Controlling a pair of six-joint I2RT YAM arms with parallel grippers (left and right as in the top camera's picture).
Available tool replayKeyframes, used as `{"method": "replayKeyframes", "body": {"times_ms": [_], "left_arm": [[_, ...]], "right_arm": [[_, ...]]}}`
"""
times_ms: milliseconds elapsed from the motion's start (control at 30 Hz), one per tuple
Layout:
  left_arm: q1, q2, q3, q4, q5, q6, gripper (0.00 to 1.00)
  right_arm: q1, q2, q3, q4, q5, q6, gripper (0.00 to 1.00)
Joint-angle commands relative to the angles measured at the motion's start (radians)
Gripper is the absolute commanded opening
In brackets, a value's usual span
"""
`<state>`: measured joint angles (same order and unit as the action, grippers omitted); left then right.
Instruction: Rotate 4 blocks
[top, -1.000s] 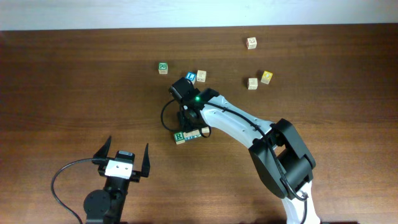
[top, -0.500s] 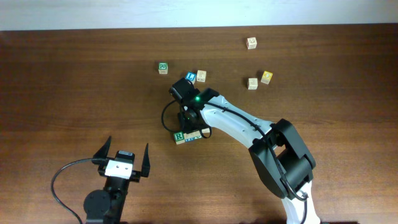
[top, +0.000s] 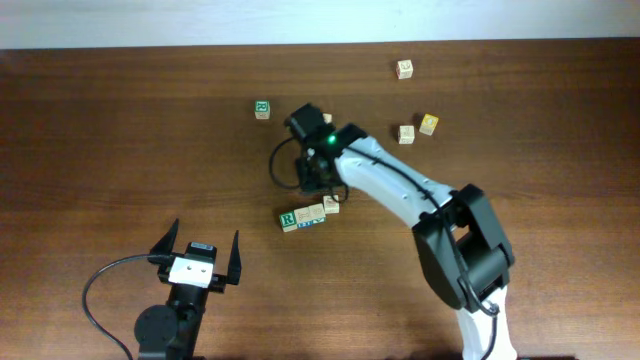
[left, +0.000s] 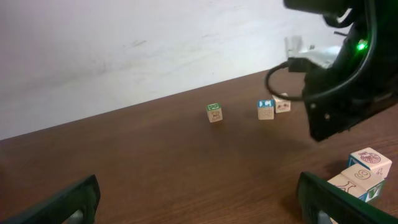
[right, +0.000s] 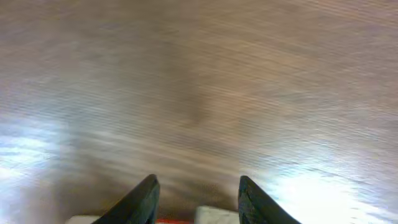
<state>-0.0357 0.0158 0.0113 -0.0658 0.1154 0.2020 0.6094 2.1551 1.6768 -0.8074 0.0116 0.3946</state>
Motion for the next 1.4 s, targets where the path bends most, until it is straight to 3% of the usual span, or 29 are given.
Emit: {"method": "replayKeyframes", "body": {"times_ms": [0, 400, 767, 1367], "left_arm": [[-0.003, -0.005, -0.002, -0.007, -0.007, 0.013, 0.99], [-0.003, -0.005, -0.002, -0.007, -0.007, 0.013, 0.99], [-0.003, -0.005, -0.002, -0.011, -0.049, 0.013, 0.99], [-0.003, -0.005, -0.002, -0.011, -0.049, 0.013, 0.99]], "right_arm": [[-0.016, 0.011, -0.002, -0.008, 0.016, 0.011, 0.35], [-0.008, 0.011, -0.047, -0.002, 0.020, 0.057, 0.11], [-0.008, 0.011, -0.050, -0.019, 0.027, 0.079, 0.04], [0.008, 0.011, -0.050, -0.053, 0.023, 0.089, 0.04]]}}
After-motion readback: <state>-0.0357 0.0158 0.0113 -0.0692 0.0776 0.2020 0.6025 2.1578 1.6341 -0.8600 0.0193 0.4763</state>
